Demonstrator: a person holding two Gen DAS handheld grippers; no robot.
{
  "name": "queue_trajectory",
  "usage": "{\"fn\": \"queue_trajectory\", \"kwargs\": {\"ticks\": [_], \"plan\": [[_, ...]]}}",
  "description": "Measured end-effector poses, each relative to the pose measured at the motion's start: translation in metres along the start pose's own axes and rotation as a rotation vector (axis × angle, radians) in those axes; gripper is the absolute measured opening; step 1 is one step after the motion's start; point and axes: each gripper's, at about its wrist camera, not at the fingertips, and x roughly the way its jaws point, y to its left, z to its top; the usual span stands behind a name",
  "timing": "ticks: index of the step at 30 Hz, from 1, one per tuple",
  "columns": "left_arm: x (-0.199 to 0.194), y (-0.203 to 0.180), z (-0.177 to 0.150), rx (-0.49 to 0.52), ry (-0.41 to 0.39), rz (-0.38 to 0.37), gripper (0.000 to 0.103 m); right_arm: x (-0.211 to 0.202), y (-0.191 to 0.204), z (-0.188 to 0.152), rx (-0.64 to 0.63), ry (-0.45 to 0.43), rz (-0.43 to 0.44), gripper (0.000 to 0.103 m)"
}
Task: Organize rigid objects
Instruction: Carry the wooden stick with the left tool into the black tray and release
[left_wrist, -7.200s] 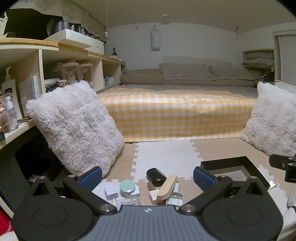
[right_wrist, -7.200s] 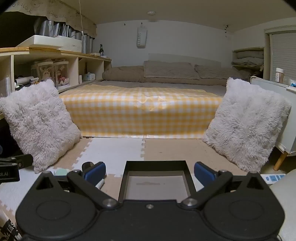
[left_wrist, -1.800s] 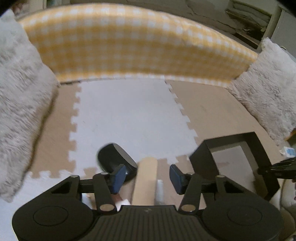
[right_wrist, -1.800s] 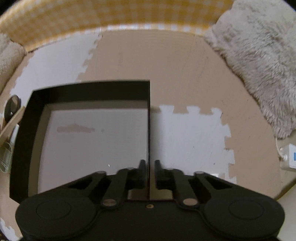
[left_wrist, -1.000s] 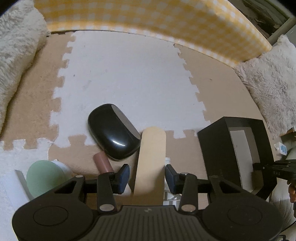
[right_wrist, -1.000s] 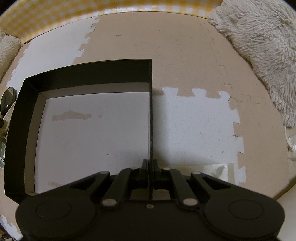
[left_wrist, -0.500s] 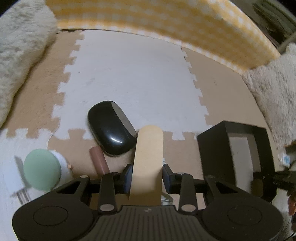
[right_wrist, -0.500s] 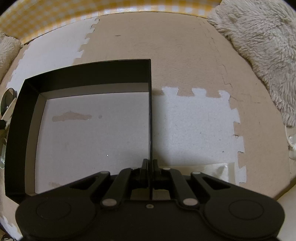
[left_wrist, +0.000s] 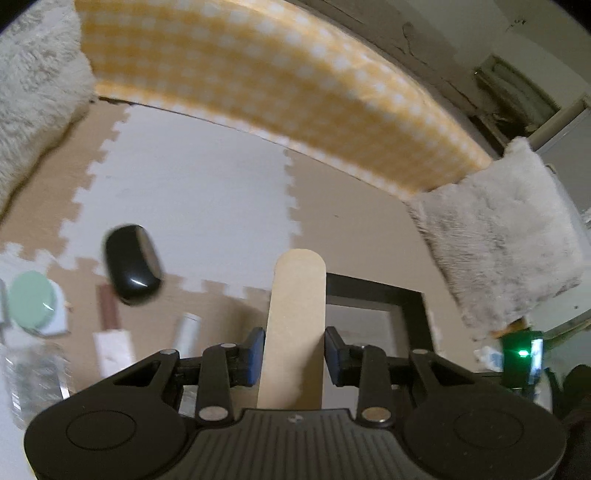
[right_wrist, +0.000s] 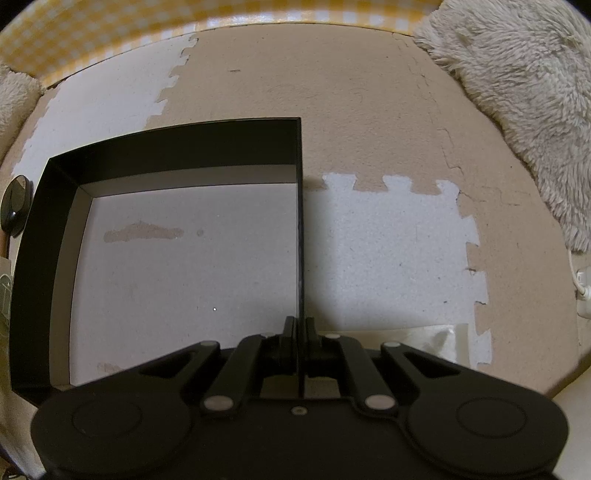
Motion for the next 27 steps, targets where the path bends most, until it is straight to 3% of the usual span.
{"fn": "queue_trajectory", "kwargs": {"ticks": [4,9,18,22,27], "plan": [[0.012,-0.019,-0.010,-0.017,0.004,-0.021,0.035,0.000,0.000,0.000,-0.002,-0.001,-0.002,0.004],[0.033,-0.033,-0.024,-0.022,0.011,0.024,0.035,0.000,0.002,-0.001,-0.017,-0.002,-0.011,0.005],[0.051,-0.037,-0.030,-0.063,-0.031,0.053,0.036,0.000,0.003,-0.001,-0.034,-0.005,-0.024,0.006],[0.053,-0.035,-0.032,-0.084,-0.011,0.051,0.037,0.000,0.003,-0.001,-0.033,-0.006,-0.024,0.006],[0.048,-0.043,-0.032,-0.031,0.016,0.066,0.043,-0.001,0.002,-0.002,-0.031,-0.009,-0.019,0.007]]}}
